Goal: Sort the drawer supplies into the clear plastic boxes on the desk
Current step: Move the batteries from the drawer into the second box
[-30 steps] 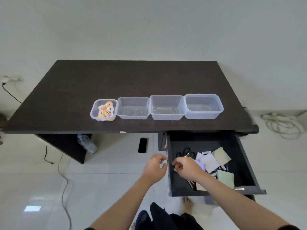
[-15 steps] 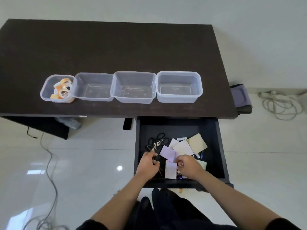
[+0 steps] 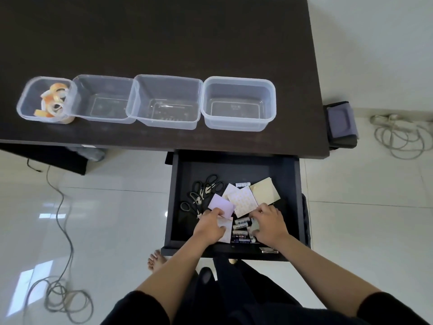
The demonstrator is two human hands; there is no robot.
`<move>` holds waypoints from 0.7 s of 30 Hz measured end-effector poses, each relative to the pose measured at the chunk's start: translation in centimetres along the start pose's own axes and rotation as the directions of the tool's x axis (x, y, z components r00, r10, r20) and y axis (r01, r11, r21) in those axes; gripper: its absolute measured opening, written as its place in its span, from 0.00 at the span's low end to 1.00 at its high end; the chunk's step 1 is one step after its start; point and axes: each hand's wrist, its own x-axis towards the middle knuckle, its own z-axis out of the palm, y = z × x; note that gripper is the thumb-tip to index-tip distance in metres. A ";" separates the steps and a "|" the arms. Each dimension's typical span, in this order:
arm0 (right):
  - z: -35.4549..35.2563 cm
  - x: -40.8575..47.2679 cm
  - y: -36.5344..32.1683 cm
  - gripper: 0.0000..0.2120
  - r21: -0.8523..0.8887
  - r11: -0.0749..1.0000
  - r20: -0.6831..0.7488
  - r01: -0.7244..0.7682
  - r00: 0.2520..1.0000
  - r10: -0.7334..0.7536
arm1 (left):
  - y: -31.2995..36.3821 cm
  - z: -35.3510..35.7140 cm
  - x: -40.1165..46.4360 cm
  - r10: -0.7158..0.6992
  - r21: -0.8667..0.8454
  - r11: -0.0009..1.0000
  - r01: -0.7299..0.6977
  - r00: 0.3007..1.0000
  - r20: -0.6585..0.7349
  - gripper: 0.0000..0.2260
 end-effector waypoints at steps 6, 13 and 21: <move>-0.1 -0.2 1.1 0.23 -0.012 0.999 0.022 0.052 0.998 -0.051 | 0.3 0.6 0.1 -0.020 -0.013 1.000 0.019 0.999 -0.041 0.20; -0.9 -0.1 2.4 0.26 0.062 0.995 0.087 0.074 0.993 -0.079 | 0.6 1.0 0.1 -0.010 0.024 1.000 0.011 1.000 -0.017 0.21; -2.2 1.2 2.9 0.28 0.147 0.989 0.174 0.035 0.983 -0.061 | 0.9 1.2 -0.1 0.066 0.022 0.998 -0.065 0.996 -0.066 0.24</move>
